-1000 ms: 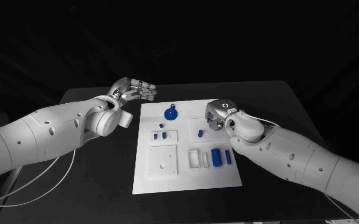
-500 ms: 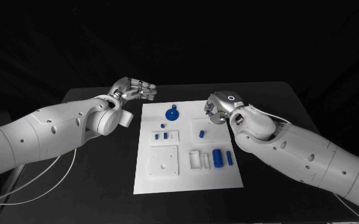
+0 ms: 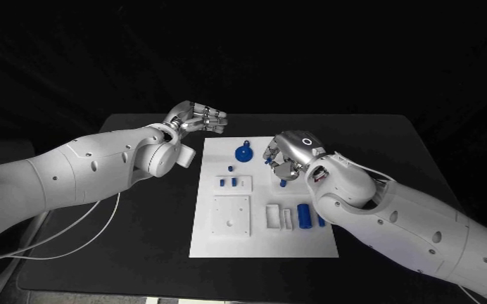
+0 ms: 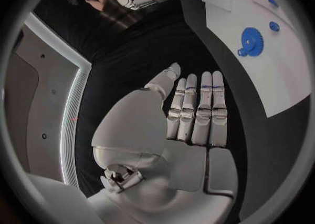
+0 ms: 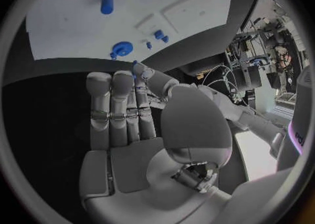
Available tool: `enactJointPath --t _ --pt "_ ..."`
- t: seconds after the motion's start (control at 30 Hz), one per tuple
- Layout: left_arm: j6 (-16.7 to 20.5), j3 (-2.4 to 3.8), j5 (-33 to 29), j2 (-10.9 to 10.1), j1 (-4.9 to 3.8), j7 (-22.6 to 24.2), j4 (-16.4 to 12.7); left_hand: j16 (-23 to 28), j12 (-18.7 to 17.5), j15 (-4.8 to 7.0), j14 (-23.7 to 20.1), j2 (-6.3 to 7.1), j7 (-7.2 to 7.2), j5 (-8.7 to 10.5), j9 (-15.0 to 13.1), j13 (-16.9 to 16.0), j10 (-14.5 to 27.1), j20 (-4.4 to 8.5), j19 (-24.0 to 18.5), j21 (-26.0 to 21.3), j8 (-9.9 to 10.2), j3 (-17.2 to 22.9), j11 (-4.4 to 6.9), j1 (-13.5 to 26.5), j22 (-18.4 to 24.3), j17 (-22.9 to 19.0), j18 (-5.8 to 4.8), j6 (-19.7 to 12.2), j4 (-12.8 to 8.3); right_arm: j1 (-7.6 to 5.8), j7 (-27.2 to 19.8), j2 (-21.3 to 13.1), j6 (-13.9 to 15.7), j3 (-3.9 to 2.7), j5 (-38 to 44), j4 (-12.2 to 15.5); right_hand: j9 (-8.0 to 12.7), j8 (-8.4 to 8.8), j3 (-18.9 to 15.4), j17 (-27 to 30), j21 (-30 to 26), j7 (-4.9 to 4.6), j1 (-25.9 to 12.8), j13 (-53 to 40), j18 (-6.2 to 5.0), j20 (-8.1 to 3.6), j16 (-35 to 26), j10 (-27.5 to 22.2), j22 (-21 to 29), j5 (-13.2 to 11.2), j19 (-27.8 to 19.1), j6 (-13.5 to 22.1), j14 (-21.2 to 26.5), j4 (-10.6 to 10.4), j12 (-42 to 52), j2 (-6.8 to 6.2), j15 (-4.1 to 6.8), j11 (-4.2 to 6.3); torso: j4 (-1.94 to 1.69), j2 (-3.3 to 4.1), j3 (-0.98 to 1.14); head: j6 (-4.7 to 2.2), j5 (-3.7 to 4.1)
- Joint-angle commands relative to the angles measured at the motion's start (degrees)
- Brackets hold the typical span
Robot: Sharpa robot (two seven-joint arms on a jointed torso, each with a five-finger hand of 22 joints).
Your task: Assemble the parts on the task board
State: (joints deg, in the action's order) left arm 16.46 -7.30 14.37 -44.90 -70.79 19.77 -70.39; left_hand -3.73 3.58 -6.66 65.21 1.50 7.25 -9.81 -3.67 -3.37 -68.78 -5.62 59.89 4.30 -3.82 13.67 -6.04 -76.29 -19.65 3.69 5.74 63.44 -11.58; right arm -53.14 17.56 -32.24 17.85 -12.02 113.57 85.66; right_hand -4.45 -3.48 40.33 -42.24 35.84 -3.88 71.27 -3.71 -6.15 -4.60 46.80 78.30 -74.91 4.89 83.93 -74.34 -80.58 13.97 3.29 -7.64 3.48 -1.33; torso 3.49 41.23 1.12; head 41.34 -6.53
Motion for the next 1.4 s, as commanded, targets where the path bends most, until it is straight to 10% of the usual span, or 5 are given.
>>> enactJointPath --t 0.03,0.23,0.77,1.4 --pt "-1.14 0.05 -0.69 0.30 -0.08 0.55 -0.15 0.28 -0.18 -0.23 -0.18 -0.53 0.00 -0.25 -0.06 0.08 0.17 -0.15 0.03 0.29 0.17 0.00 0.03 -0.11 0.05 -0.10 -0.36 -0.57 -0.43 0.29 -0.38 0.90 -0.04 0.89 1.80 0.21 -0.08 -0.20 -0.20 -0.09 0.33 -0.21 -0.04 0.07 -0.21 -0.43 -0.34 0.34 -3.95 0.24 -0.10 -0.37 -0.05 -0.09 0.24 -0.02 0.37 0.17 -0.05 0.08 -0.06 0.60 -1.53" --pt "-1.63 0.05 -0.85 0.83 -0.07 0.79 -0.26 0.29 -0.19 -0.30 -0.36 -0.43 0.01 -0.23 -0.06 0.08 0.18 -0.23 -0.11 0.25 0.16 -0.05 0.02 -0.12 0.18 -0.10 -0.37 -0.55 -0.44 0.94 -0.80 3.12 -0.43 3.37 2.58 -0.97 -0.08 -0.21 -0.16 -0.14 0.15 -0.20 -0.02 0.07 -0.28 -0.43 -0.38 0.33 -3.90 0.36 -0.13 -0.37 -0.05 -0.03 0.24 -0.02 0.37 0.17 -0.20 0.15 -0.09 1.30 -2.93" --pt "-2.38 0.05 -1.37 2.46 -0.07 1.27 -0.10 0.25 -0.18 -0.23 -0.18 -0.59 0.00 -0.19 -0.06 0.08 0.08 -0.22 -0.06 0.28 0.16 -0.08 0.06 -0.09 0.34 -0.07 -0.35 -0.47 -0.30 2.28 -1.87 7.14 -2.20 7.29 2.16 -3.42 -0.08 -0.20 -0.49 -0.17 -0.32 -0.23 -0.16 0.08 -0.43 -0.42 -0.58 0.27 -3.77 0.80 -0.14 -0.29 -0.11 0.25 0.24 0.24 0.38 0.15 -0.12 0.16 -0.04 2.59 -5.14" --pt "-2.64 0.05 -1.37 3.12 -0.07 0.91 0.00 0.27 -0.18 -0.25 -0.27 -0.67 0.00 -0.24 -0.06 0.08 0.10 -0.19 -0.10 0.35 0.17 -0.11 0.05 -0.24 0.55 -0.09 -0.41 -0.49 -0.27 2.75 -1.77 8.12 -3.91 8.69 2.38 -4.66 -0.07 -0.19 -0.86 -0.24 -0.70 -0.26 -0.31 0.08 -0.50 -0.43 -0.72 0.17 -3.71 1.08 -0.16 -0.17 -0.08 0.69 0.24 0.56 0.40 0.11 -0.14 0.12 -0.05 3.63 -6.29"
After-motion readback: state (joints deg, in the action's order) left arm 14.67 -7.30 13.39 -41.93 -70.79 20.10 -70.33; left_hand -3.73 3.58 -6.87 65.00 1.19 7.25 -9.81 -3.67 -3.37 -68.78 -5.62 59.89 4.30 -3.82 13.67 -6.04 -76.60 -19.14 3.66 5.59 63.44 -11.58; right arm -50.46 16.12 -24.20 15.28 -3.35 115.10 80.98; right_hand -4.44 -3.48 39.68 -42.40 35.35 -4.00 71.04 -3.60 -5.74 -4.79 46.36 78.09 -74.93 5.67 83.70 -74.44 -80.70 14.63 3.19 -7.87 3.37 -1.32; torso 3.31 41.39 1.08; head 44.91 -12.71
